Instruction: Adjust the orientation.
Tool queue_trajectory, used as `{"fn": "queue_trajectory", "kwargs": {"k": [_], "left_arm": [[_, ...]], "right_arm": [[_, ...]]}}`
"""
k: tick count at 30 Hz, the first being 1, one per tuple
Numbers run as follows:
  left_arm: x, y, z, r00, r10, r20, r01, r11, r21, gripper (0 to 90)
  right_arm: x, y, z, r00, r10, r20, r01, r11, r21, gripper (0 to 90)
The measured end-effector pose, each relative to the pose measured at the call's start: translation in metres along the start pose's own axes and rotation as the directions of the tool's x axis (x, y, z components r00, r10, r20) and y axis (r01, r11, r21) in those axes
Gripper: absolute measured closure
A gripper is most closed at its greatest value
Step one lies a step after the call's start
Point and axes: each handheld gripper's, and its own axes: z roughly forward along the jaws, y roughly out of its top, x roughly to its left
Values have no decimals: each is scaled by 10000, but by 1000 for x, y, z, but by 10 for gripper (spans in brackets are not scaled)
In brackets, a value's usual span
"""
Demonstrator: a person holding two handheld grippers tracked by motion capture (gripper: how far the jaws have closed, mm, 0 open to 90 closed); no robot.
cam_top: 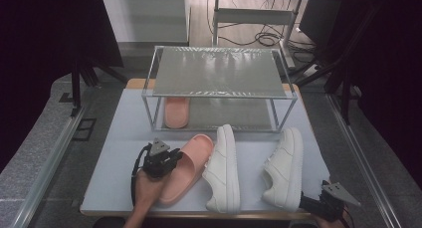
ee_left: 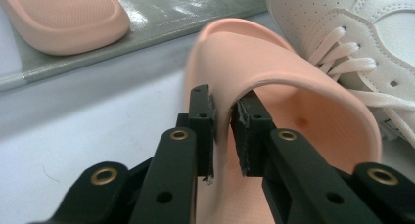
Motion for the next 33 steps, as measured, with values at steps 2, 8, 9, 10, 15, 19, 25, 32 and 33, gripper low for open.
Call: {"fn": "queue_trajectory", "kwargs": {"k": [2, 8, 9, 10, 15, 19, 25, 32, 33], "left_arm": [[0, 1, 0, 10000, -4, -91, 4, 10000, -3, 805], [3, 5, -4, 9997, 0, -261, -2, 10000, -96, 813], [4, 6, -5, 9995, 6, -304, -9, 9999, -117, 814], [4, 8, -6, 9995, 5, -321, -10, 9999, -161, 815], [8, 15, -11, 9988, 21, -481, -36, 9995, -313, 814], [10, 21, -13, 9980, -13, -629, -15, 9990, -445, 814], [14, 28, -10, 9969, -154, -766, 111, 9983, -572, 812], [16, 41, -1, 9959, -267, -867, 202, 9970, -753, 810], [16, 43, 0, 9960, -248, -863, 184, 9970, -747, 810]], "right_arm": [[0, 0, 0, 10000, -5, 0, 5, 10000, 0, 0], [0, 0, 0, 10000, 1, -2, -1, 10000, -6, 0], [0, 0, 0, 10000, 5, -1, -5, 10000, -5, 0], [0, 0, 0, 10000, -5, 0, 5, 10000, -3, 0], [0, 0, 0, 10000, -6, -1, 6, 10000, -3, 0], [0, 0, 0, 10000, -8, -1, 8, 10000, -4, 0], [0, 0, 0, 10000, -7, -2, 7, 10000, -8, 0], [0, 0, 0, 10000, -6, -3, 6, 10000, -12, 0], [0, 0, 0, 10000, -7, -5, 7, 10000, -12, 0]]}}
